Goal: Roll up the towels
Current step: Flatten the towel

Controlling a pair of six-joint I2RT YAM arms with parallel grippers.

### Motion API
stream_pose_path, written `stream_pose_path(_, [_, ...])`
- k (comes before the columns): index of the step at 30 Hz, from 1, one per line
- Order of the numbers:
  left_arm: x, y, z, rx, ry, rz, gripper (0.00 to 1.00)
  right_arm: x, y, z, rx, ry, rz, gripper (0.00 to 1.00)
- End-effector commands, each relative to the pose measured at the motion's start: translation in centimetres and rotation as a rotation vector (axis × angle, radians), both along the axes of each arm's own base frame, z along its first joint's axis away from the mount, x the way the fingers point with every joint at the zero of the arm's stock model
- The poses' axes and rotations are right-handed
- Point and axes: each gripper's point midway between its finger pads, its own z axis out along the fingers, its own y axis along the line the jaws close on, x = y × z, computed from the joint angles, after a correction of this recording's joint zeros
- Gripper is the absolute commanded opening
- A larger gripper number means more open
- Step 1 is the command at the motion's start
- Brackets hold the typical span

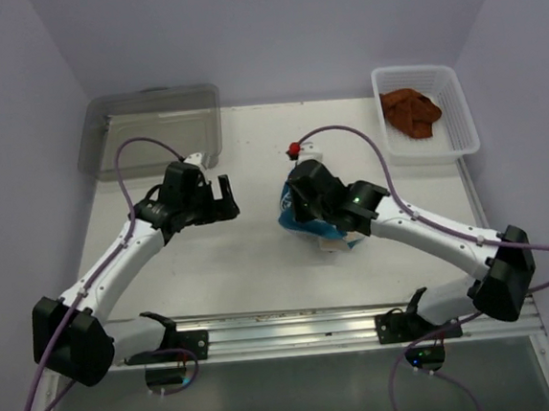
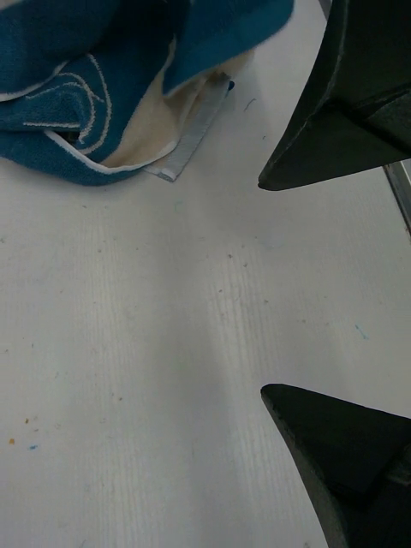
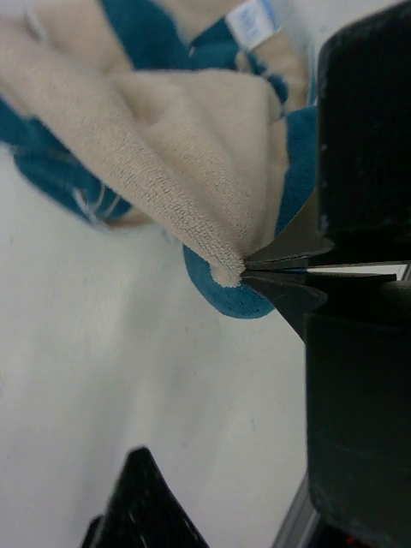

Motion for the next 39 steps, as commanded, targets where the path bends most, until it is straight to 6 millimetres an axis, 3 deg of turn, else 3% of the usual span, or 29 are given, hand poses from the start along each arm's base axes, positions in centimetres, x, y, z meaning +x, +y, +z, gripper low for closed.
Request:
stream_pose_path(1, [1.1, 3.3, 3.6, 0.003, -0.080, 0.100, 1.00, -0.8, 8.3, 1.1, 0.146, 0.014, 0.163, 0.00])
stream_pose_path(2, [1.2, 4.1, 3.8, -0.001, -0.081, 0.130, 1.00, -0.5, 10.3, 2.5, 0.187, -0.004, 0.192, 0.00])
stream_pose_path(3, [1.0, 5.1, 4.2, -0.004, -0.079, 0.171, 1.00, -0.6, 11.7, 2.1, 0.185, 0.010, 0.233, 0.00])
stream_pose_path(4, [1.2, 6.5, 4.3, -0.003, -0.076, 0.222, 1.00, -0.6, 13.3, 0.1, 0.151, 0.058, 0.269, 0.09])
stream_pose_path(5, [1.4, 7.7, 4.5, 0.020, -0.084, 0.273, 1.00, -1.1, 13.5, -0.8, 0.119, 0.110, 0.295, 0.23])
stream_pose_path(6, [1.2, 8.3, 4.4, 0.030, -0.073, 0.301, 1.00, -0.6, 14.3, 0.5, 0.125, 0.090, 0.306, 0.32])
stream_pose_path(8, [1.1, 9.5, 4.2, 0.056, -0.063, 0.363, 1.00, -0.1, 13.4, 1.1, 0.107, 0.054, 0.276, 0.47])
stream_pose_path(9, [0.9, 9.6, 4.0, 0.061, -0.055, 0.366, 1.00, 0.0, 12.3, 0.5, 0.080, 0.039, 0.256, 0.60])
stream_pose_path(11, [0.7, 9.1, 3.1, 0.052, -0.033, 0.336, 1.00, 0.8, 9.6, 2.0, 0.076, -0.009, 0.195, 0.66])
stream_pose_path(12, [0.7, 8.7, 2.9, 0.043, -0.030, 0.313, 1.00, 1.0, 7.9, 1.2, 0.057, 0.002, 0.158, 0.66])
stream_pose_path(14, [0.0, 7.7, 1.6, 0.017, 0.007, 0.272, 0.98, 2.3, 3.7, 2.1, 0.079, -0.008, 0.062, 0.66])
stream_pose_path(15, [0.0, 7.4, 1.4, 0.016, 0.006, 0.267, 0.98, 2.1, 1.7, -0.1, 0.056, 0.031, 0.023, 0.66])
stream_pose_path(17, [-1.2, 4.9, 0.4, 0.026, 0.027, 0.217, 0.98, 3.0, -2.3, -1.2, 0.064, 0.055, -0.071, 0.66])
stream_pose_path(18, [-2.4, 2.3, -0.3, 0.013, 0.056, 0.153, 0.97, 2.2, -4.2, -2.5, 0.063, 0.085, -0.101, 0.66])
stream_pose_path(19, [-3.0, 1.1, -0.8, 0.004, 0.077, 0.124, 0.97, 2.5, -6.2, -3.2, 0.084, 0.110, -0.147, 0.66])
stream_pose_path(20, [-3.8, 0.2, -2.1, 0.010, 0.114, 0.099, 0.96, 1.8, -7.6, -5.0, 0.072, 0.152, -0.172, 0.65])
stream_pose_path(21, [-4.6, -1.7, -2.5, 0.001, 0.119, 0.055, 0.96, 1.6, -8.6, -4.9, 0.093, 0.149, -0.196, 0.65])
stream_pose_path(23, [-5.6, -3.2, -3.9, 0.028, 0.147, 0.013, 0.96, 1.1, -10.9, -6.5, 0.105, 0.190, -0.255, 0.65])
stream_pose_path(25, [-7.0, -5.4, -4.8, 0.046, 0.167, -0.061, 0.96, 1.0, -12.6, -6.8, 0.134, 0.199, -0.316, 0.64])
stream_pose_path(29, [-10.0, -8.6, -7.6, 0.111, 0.240, -0.169, 0.96, 0.2, -14.3, -8.4, 0.164, 0.243, -0.379, 0.64])
stream_pose_path(33, [-12.7, -11.5, -9.0, 0.134, 0.266, -0.263, 0.96, 0.4, -14.1, -8.4, 0.183, 0.244, -0.384, 0.64])
stream_pose_path(39, [-12.9, -13.7, -9.9, 0.131, 0.263, -0.271, 0.92, 0.7, -14.0, -8.1, 0.191, 0.239, -0.386, 0.64])
